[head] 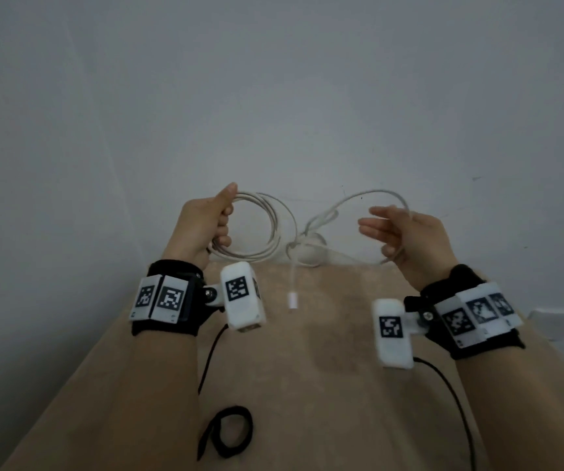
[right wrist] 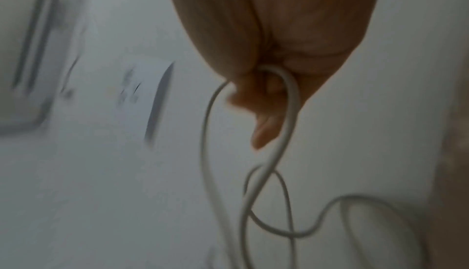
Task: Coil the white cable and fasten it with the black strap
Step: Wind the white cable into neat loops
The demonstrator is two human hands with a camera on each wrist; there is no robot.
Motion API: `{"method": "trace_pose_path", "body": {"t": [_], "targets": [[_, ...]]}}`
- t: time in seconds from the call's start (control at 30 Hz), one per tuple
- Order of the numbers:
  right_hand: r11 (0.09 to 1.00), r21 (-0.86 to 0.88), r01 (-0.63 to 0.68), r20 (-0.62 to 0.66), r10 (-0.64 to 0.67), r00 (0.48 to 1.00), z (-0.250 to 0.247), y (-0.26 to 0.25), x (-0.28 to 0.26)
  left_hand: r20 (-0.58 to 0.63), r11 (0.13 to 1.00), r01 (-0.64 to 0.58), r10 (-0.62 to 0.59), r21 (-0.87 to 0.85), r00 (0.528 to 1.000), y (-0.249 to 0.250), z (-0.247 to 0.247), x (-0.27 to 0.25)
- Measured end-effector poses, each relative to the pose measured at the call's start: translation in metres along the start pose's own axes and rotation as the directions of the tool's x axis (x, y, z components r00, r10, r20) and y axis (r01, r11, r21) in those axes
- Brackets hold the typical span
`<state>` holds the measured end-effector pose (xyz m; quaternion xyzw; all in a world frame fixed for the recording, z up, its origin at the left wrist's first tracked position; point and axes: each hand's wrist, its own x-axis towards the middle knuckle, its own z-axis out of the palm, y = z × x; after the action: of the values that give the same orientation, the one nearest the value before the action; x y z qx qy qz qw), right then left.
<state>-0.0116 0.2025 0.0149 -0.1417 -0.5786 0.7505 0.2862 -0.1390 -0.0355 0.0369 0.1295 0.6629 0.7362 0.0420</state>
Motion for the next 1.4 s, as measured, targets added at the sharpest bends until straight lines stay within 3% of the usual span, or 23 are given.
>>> {"method": "trace_pose_path", "body": {"t": [0.07,0.17,0.23,0.3,0.4,0.5,0.6,0.67,0.73,0.87,1.17,1.3,1.4], "targets": [[0.979,0.193,-0.069,-0.085,0.086,0.993,-0.009,-0.004,0.003,-0.027,0.998,0.029,-0.031,-0.047,0.999,-0.002,-0.005,0.001],[0.948,0.303,-0.093,-0.181,0.154,0.971,-0.018,-0.004,0.006,-0.019,0.996,0.052,-0.053,-0.071,0.998,-0.003,-0.006,0.001],[0.971,0.211,-0.113,-0.241,0.164,0.957,-0.02,0.0,0.009,-0.012,0.999,0.035,-0.035,-0.038,0.999,-0.003,-0.002,0.001],[0.987,-0.062,-0.15,-0.277,0.127,0.952,-0.02,0.005,0.013,0.009,1.0,0.005,-0.005,0.007,1.0,-0.001,0.003,-0.001],[0.931,-0.361,-0.057,-0.217,-0.024,0.976,-0.01,0.007,0.009,0.057,0.998,-0.032,0.029,0.046,0.998,0.001,0.011,-0.004],[0.912,-0.381,0.149,-0.057,-0.184,0.981,0.014,0.002,-0.006,0.128,0.996,-0.063,0.055,0.061,0.99,0.003,0.019,-0.008],[0.96,-0.207,0.191,0.22,-0.144,0.965,0.043,0.004,-0.023,0.204,0.994,-0.089,0.074,0.063,0.976,0.005,0.028,-0.012],[0.932,-0.3,0.204,0.376,-0.081,0.923,0.053,0.011,-0.028,0.241,0.994,-0.098,0.084,0.048,0.967,0.007,0.032,-0.014],[0.874,-0.427,0.233,0.452,-0.017,0.892,0.053,0.017,-0.028,0.255,0.994,-0.104,0.09,0.044,0.963,0.008,0.033,-0.015],[0.817,-0.517,0.257,0.474,0.023,0.88,0.036,0.015,-0.021,0.236,0.997,-0.073,0.075,-0.017,0.969,0.009,0.027,-0.014],[0.894,-0.319,0.316,0.344,-0.201,0.917,0.029,0.002,-0.017,0.259,0.996,-0.042,0.062,-0.082,0.964,0.008,0.032,-0.015],[0.973,-0.159,0.169,0.33,-0.109,0.938,0.041,-0.002,-0.024,0.294,0.994,-0.058,0.084,-0.097,0.952,0.009,0.035,-0.017],[0.955,-0.247,0.163,0.296,-0.085,0.951,0.045,-0.001,-0.026,0.321,0.993,-0.067,0.096,-0.099,0.942,0.011,0.042,-0.021]]}}
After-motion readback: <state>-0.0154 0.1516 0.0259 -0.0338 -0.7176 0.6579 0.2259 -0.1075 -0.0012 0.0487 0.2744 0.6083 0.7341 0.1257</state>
